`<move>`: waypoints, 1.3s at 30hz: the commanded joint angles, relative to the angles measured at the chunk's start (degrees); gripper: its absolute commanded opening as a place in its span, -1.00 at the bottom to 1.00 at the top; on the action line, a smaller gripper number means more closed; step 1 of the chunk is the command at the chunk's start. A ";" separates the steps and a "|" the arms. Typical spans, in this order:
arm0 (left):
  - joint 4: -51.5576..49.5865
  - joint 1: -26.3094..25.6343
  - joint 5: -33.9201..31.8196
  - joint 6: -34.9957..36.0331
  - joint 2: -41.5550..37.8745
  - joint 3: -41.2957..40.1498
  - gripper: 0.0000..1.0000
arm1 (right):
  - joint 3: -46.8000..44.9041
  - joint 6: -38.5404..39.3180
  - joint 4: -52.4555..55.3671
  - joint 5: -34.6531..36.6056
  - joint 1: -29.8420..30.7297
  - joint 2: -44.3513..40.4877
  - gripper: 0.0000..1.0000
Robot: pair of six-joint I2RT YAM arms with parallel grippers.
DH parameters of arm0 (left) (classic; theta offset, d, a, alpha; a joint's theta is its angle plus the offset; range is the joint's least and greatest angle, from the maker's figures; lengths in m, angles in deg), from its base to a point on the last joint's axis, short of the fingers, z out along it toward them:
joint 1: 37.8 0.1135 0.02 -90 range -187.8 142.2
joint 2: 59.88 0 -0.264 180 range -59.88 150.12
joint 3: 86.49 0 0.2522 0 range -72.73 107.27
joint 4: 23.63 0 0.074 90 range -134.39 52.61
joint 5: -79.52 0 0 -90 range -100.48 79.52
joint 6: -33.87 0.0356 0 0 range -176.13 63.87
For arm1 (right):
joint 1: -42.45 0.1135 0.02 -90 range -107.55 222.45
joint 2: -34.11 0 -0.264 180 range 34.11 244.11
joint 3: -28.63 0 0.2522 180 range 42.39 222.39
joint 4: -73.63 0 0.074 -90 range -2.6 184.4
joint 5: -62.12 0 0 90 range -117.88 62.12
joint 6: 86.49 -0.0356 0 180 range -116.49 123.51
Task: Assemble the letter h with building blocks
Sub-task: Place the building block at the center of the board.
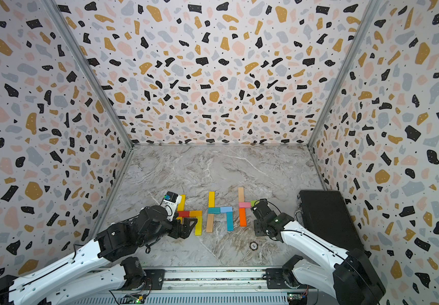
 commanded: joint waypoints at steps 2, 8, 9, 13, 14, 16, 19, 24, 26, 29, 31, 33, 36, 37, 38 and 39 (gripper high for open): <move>2.26 0.33 0.34 -0.77 0.33 2.31 0.98 | 0.25 3.47 -1.45 -2.28 -2.78 -0.39 -0.59; 2.36 0.34 0.13 -0.38 0.61 2.70 0.98 | 3.31 3.27 -0.85 -3.56 -4.28 5.35 -0.59; 2.22 0.34 0.29 -0.28 0.81 2.96 0.98 | 3.82 2.94 -0.86 -3.53 -4.35 6.24 -0.59; 1.01 0.29 0.95 0.42 2.12 4.81 0.98 | 5.23 1.61 -1.18 -3.49 -4.36 8.38 -0.59; 0.80 0.33 1.00 0.49 2.60 5.17 0.98 | 5.49 1.43 -1.16 -3.36 -4.37 8.65 -0.59; 0.67 0.34 1.35 0.59 3.18 5.55 0.98 | 6.10 1.24 -0.51 -2.53 -4.35 9.04 -0.59; 1.18 0.40 1.81 0.38 4.02 5.72 0.98 | 6.92 1.58 0.81 -0.65 -4.44 9.41 -0.60; 1.73 0.35 1.85 0.28 5.85 6.58 0.98 | 7.40 2.36 0.40 -0.95 -5.36 10.89 -0.60; 1.73 0.36 1.82 0.46 6.28 7.09 0.97 | 7.70 2.69 0.08 -1.27 -5.75 12.02 -0.59; 1.51 0.41 1.63 0.61 6.43 7.42 0.98 | 7.62 2.91 -0.50 -1.54 -6.53 13.54 -0.58; 1.38 0.51 1.56 0.62 6.31 7.42 0.98 | 7.45 3.00 -1.36 -2.30 -7.16 14.32 -0.58; 1.29 0.58 1.45 0.72 6.27 7.44 0.98 | 7.31 3.08 -2.05 -3.34 -7.40 14.72 -0.58; 1.03 0.69 1.20 0.86 6.19 7.59 0.98 | 7.18 3.50 -2.59 -4.02 -7.55 14.83 -0.57; 1.03 0.69 1.21 0.91 6.18 7.58 0.98 | 7.14 3.68 -2.53 -4.14 -7.68 15.02 -0.57; 1.09 0.77 1.26 0.93 6.23 7.57 0.98 | 7.27 3.92 -2.52 -4.41 -7.79 15.19 -0.57; 1.10 0.77 1.26 0.97 6.27 7.57 0.98 | 7.27 4.05 -2.59 -4.62 -7.86 15.31 -0.57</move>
